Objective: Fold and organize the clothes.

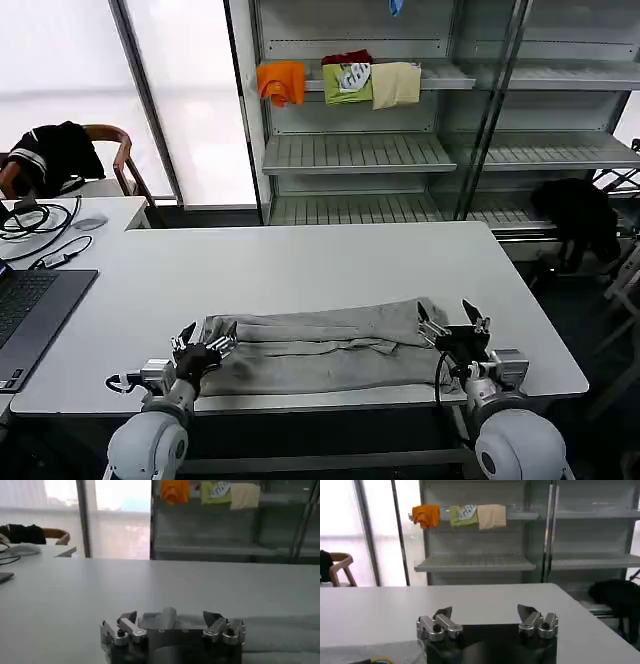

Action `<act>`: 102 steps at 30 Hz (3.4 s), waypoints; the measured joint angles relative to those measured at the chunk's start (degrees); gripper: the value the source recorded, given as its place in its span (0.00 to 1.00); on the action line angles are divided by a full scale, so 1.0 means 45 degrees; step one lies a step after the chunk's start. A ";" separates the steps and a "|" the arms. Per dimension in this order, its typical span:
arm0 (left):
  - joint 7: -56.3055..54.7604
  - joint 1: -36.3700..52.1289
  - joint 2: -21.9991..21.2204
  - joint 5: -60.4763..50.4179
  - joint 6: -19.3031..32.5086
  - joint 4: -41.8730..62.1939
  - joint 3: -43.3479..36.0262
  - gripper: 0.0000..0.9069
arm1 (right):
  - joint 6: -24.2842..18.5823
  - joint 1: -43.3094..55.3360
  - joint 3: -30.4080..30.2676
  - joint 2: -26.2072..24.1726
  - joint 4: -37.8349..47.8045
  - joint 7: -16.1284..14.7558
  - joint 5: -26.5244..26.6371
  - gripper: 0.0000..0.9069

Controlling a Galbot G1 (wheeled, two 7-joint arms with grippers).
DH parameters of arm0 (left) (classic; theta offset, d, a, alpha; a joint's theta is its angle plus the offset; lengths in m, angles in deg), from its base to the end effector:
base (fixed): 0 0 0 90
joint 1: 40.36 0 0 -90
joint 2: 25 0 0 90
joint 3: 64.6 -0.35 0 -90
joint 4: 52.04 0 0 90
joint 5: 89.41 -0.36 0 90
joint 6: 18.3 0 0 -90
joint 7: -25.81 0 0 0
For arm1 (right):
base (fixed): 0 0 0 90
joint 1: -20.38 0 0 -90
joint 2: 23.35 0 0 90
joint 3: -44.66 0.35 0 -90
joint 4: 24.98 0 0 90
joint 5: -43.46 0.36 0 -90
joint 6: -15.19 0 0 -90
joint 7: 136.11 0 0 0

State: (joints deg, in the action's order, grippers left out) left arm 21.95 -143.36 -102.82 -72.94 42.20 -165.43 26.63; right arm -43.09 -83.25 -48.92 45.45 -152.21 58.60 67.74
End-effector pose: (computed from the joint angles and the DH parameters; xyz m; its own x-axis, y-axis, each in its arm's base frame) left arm 0.2767 0.0506 -0.2701 -0.9419 0.0300 0.3346 0.0146 0.9987 -0.0485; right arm 0.2475 -0.0311 -0.1935 -0.9766 -0.0538 0.2080 -0.0547 0.9985 0.0015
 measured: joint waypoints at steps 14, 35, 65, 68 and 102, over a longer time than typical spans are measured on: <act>0.0140 0.0104 -0.0292 -0.0164 0.0291 0.0770 0.0116 0.37 | -0.0058 0.0042 -0.0196 -0.0033 0.0067 -0.0051 0.0023 1.00; 0.0493 -0.0142 -0.0455 -0.0374 0.0935 0.1395 0.0252 0.02 | -0.0115 0.0299 -0.0255 -0.0076 0.0370 -0.0085 0.0161 1.00; 0.1996 0.0014 0.4450 0.0010 0.3299 0.3971 0.5106 0.00 | -0.0018 0.0419 -0.0345 0.0110 0.0319 -0.0044 0.0219 1.00; 0.2134 0.0016 0.4999 0.0045 0.3363 0.4423 0.5367 0.01 | -0.0020 0.0388 -0.0330 0.0128 0.0319 -0.0037 0.0210 1.00; 0.0195 0.0004 0.3203 -0.0992 0.1099 0.0681 0.1120 0.01 | -0.0318 -0.0518 0.0121 0.0176 0.0083 0.0001 -0.0012 1.00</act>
State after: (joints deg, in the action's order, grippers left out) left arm 22.83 -143.35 -88.40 -77.40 47.15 -162.37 31.67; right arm -44.52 -85.58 -48.37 46.24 -151.84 58.60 67.68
